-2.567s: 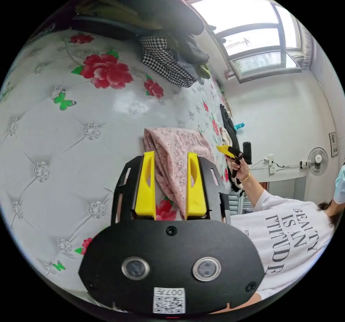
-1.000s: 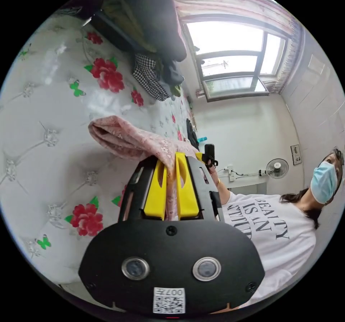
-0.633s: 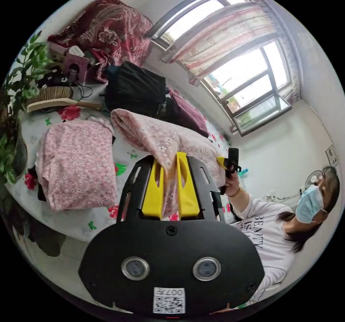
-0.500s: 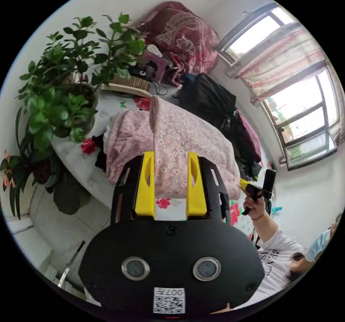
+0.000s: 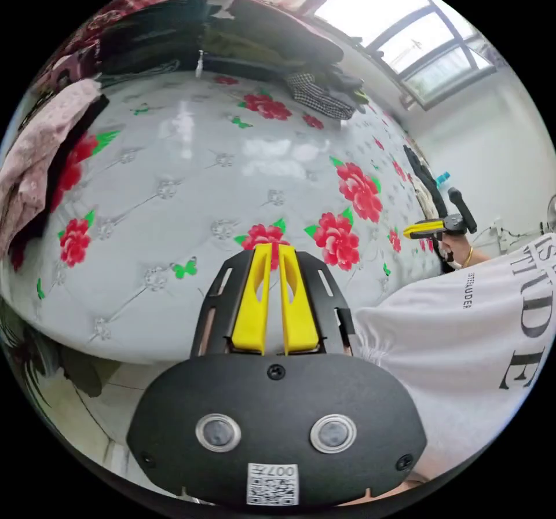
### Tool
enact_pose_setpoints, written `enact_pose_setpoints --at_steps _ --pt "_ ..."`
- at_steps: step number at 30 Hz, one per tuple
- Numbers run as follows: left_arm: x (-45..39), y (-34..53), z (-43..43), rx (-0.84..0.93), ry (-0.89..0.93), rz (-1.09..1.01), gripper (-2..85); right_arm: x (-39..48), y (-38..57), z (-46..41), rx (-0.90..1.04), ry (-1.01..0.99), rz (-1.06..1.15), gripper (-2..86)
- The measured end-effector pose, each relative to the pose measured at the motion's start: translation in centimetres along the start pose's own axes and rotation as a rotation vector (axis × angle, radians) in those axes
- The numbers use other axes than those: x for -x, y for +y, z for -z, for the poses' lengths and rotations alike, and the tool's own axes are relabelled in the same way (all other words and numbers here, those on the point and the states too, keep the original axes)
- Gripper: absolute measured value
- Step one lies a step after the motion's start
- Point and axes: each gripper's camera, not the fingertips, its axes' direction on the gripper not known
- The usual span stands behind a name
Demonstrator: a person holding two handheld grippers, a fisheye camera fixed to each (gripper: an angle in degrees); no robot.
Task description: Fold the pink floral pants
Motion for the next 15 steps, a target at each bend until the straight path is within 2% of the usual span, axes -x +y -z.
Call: enact_pose_setpoints --at_steps 3,5,9,12,14,15 --pt "-8.9 -4.6 -3.8 0.093 -0.091 -0.208 -0.9 0.1 1.5 -5.7 0.103 -0.106 -0.007 0.5" --pt "-14.6 -6.9 -6.0 0.142 -0.135 -0.29 -1.0 0.8 3.1 -6.1 -0.086 -0.086 0.006 0.5" --pt "-20.9 -8.4 -9.2 0.216 -0.192 -0.297 -1.0 0.3 4.4 -7.2 -0.185 -0.161 0.027 1.6" --pt "-24.5 -8.5 -12.6 0.32 -0.237 -0.244 -1.0 -2.8 6.1 -8.6 -0.285 -0.366 -0.049 4.7" --pt "-26.6 -8.0 -15.1 0.399 -0.276 -0.196 -1.0 -7.6 9.1 -9.1 -0.399 -0.408 -0.275 6.7" --pt "-27.1 -8.0 -15.1 0.378 -0.294 -0.188 -1.0 -8.9 10.3 -9.2 -0.436 -0.407 -0.327 7.0"
